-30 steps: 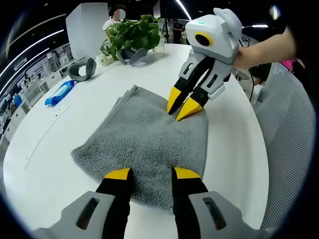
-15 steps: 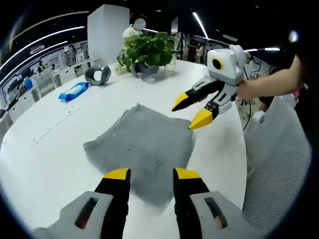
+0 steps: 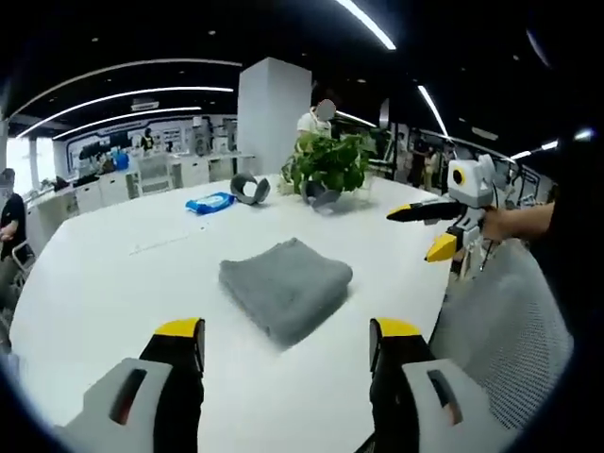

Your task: Fold the towel on the table until its edges align and the towel forms a compact rectangular stack.

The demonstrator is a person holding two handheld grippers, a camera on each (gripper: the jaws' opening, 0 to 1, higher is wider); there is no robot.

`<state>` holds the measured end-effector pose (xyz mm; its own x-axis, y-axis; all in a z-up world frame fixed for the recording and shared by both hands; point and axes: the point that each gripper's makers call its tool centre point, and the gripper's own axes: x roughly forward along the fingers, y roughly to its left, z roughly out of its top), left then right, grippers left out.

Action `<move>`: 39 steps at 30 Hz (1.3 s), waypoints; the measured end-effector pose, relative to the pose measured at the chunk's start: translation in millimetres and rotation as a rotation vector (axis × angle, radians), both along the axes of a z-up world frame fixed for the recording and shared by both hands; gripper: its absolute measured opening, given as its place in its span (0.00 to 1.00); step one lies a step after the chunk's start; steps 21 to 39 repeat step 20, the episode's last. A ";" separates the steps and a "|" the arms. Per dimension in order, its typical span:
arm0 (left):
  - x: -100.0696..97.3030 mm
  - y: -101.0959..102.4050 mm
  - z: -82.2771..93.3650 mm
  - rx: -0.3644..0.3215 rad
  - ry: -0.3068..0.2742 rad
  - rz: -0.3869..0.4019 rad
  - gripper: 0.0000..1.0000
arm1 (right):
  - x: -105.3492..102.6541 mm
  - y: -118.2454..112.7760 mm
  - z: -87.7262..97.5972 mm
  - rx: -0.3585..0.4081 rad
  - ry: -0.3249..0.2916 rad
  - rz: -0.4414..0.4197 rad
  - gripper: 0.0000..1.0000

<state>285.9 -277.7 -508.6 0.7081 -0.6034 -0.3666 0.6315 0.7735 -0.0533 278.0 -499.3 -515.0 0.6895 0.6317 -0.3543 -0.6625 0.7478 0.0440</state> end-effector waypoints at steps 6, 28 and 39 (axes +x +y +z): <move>-17.6 17.6 17.5 0.014 -0.086 0.130 0.90 | -24.2 -2.0 3.8 -0.049 -0.046 -0.015 0.93; -31.0 28.3 -2.5 0.225 -0.149 0.111 0.85 | -37.5 -11.0 -15.2 -0.161 -0.055 -0.060 0.86; -31.0 28.3 -2.5 0.225 -0.149 0.111 0.85 | -37.5 -11.0 -15.2 -0.161 -0.055 -0.060 0.86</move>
